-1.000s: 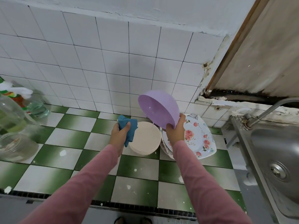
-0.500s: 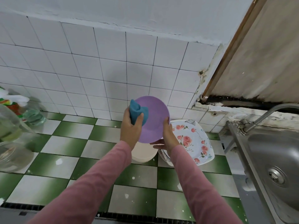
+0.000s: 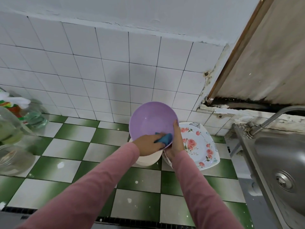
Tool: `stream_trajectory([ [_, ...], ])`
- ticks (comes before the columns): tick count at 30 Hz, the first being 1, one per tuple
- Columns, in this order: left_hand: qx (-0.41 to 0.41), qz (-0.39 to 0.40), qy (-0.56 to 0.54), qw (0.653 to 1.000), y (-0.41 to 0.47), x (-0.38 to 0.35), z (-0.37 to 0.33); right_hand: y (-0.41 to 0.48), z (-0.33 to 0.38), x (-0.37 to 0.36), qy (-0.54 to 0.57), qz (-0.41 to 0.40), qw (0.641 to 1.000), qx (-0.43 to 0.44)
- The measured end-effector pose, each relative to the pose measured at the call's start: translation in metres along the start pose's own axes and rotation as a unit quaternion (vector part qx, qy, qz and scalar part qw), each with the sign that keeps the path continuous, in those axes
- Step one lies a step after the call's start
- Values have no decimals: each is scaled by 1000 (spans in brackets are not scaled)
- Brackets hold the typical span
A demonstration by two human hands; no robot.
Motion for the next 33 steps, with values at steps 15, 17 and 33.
stream_trajectory([
  [15,53,-191,330,923,10,53,24,-10,-4,-25,-10,74,997,15],
  [17,33,-196,276,940,13,53,16,-6,-10,-27,-10,78,997,0],
  [33,20,45,385,922,-16,21,3,3,4,-10,2,63,998,24],
])
Point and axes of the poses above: each hand's wrist, its own y-axis towards the middle knuckle, its own x-axis out of the back of the hand, z = x × y, the point moved 9 cm from there along y, towards the middle knuckle, and after that the axes turned 6 degrees about -z, right-handed, at the moved point
